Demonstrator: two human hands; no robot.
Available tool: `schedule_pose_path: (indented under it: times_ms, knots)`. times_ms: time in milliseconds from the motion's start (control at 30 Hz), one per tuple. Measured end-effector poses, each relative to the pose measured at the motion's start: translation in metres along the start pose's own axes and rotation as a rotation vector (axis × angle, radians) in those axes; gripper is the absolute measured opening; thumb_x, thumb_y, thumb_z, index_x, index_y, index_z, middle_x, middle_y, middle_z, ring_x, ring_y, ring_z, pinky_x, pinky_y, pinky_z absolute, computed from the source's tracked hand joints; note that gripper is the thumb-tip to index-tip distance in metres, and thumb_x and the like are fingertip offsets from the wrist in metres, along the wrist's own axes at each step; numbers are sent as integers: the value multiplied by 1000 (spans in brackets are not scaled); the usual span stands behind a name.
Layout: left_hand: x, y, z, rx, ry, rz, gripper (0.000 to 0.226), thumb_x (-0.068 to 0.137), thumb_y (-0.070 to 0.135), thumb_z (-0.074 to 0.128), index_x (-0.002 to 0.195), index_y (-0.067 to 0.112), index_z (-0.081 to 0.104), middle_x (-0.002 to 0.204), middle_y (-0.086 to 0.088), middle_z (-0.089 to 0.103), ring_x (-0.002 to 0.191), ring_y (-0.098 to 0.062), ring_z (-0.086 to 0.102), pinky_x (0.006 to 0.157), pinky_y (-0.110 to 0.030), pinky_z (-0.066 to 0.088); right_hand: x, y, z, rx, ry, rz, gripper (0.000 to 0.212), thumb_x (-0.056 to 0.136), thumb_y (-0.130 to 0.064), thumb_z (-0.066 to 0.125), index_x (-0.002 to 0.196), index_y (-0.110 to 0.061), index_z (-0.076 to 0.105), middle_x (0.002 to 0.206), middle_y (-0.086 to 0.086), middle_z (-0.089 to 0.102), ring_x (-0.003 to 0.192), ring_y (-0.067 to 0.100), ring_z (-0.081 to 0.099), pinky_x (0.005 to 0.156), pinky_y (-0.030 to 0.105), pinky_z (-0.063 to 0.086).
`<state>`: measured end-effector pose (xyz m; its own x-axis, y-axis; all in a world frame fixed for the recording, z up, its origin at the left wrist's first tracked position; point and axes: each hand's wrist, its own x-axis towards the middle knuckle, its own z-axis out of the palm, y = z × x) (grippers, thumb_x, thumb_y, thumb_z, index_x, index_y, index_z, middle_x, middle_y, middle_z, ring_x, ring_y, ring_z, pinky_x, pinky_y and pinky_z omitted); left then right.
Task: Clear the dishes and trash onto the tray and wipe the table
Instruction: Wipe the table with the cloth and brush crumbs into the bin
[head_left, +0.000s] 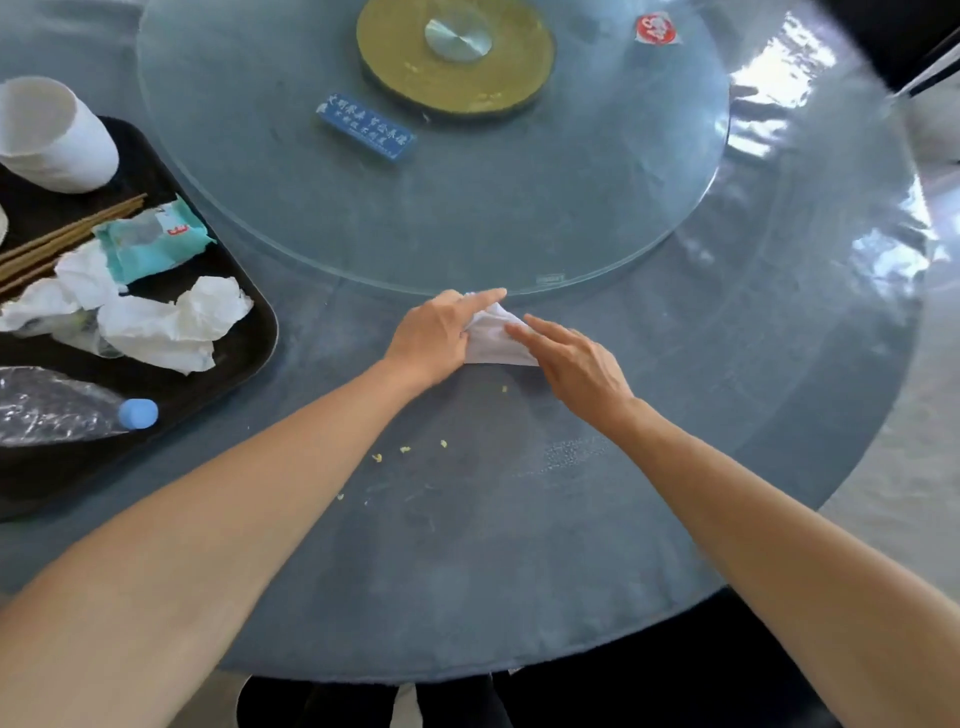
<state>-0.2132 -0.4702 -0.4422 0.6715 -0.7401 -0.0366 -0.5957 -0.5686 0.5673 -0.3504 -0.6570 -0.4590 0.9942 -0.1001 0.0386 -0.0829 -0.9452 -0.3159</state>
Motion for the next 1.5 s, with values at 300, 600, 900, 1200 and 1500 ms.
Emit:
schedule_pose_path:
  times_ms: [300,600,900,1200,1500]
  knots:
    - [-28,-23,8,10,-52,70,54,89,-6,56,130,26,69,94,-10,67,90,-34,62,74,-30,39,-44,-26,53,99,222,29,64,89,13,59,140,-24,64,144,-2,63,112,29,56,81,47,52]
    - [-135,-48,-27,-86,-270,23,53,79,10,49,121,29,74,96,-4,75,77,-15,58,73,-27,42,-118,-127,66,73,168,-53,64,81,6,72,137,-23,67,137,-11,65,88,25,55,56,30,51]
    - [-195,-75,-76,-50,-139,-44,52,88,0,64,128,33,70,76,10,54,76,-23,57,71,-33,45,-79,-178,43,176,-23,-203,54,91,-3,57,137,-30,61,136,-19,62,94,24,56,55,33,55]
    - [-204,-136,-105,68,113,-308,49,91,2,61,135,25,64,100,-16,67,93,-39,64,79,-46,53,45,-220,76,214,-96,-341,63,88,6,49,135,-35,57,139,-10,65,96,35,62,73,47,58]
    - [-291,-117,-65,131,140,-190,43,84,12,51,117,27,74,74,-1,65,66,-30,66,55,-34,52,-58,-232,83,154,-169,-387,72,81,1,67,141,-38,55,141,-20,61,97,29,62,48,31,50]
